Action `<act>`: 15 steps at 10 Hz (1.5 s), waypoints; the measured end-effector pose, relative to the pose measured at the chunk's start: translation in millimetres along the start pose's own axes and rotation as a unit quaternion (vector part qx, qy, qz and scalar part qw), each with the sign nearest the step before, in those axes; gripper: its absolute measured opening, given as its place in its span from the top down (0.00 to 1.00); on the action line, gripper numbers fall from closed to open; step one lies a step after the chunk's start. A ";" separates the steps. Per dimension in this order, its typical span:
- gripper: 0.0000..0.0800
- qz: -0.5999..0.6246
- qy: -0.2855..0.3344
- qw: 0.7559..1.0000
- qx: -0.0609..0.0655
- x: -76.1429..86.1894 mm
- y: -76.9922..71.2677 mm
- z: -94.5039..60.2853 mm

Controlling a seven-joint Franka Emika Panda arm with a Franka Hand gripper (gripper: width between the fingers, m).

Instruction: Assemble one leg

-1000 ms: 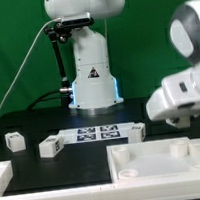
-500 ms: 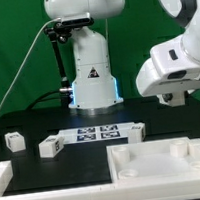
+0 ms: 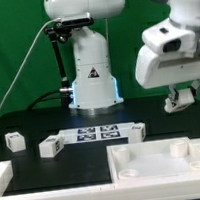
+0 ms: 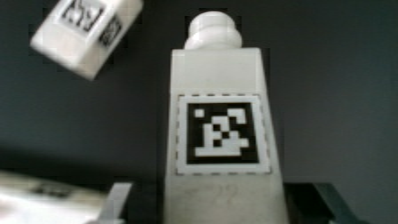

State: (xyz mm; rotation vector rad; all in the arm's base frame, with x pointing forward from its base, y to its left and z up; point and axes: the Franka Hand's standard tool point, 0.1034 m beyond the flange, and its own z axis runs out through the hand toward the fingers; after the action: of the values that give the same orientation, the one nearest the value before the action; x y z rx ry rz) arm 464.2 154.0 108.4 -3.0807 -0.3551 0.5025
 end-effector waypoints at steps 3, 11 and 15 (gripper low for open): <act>0.63 -0.005 0.123 0.992 -0.028 18.9 2.1 -29.9; 0.63 -0.044 0.385 0.922 0.010 45.8 -1.4 -20.2; 0.63 -0.078 0.399 0.913 -0.018 71.7 30.8 -31.9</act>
Offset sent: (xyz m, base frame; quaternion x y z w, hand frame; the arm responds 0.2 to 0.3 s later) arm 0.0000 0.0000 0.0000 0.0000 0.1593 0.0000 0.9872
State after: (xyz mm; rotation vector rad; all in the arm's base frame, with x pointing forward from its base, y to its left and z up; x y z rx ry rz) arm 547.3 141.1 115.1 -2.9136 -0.5598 -0.7583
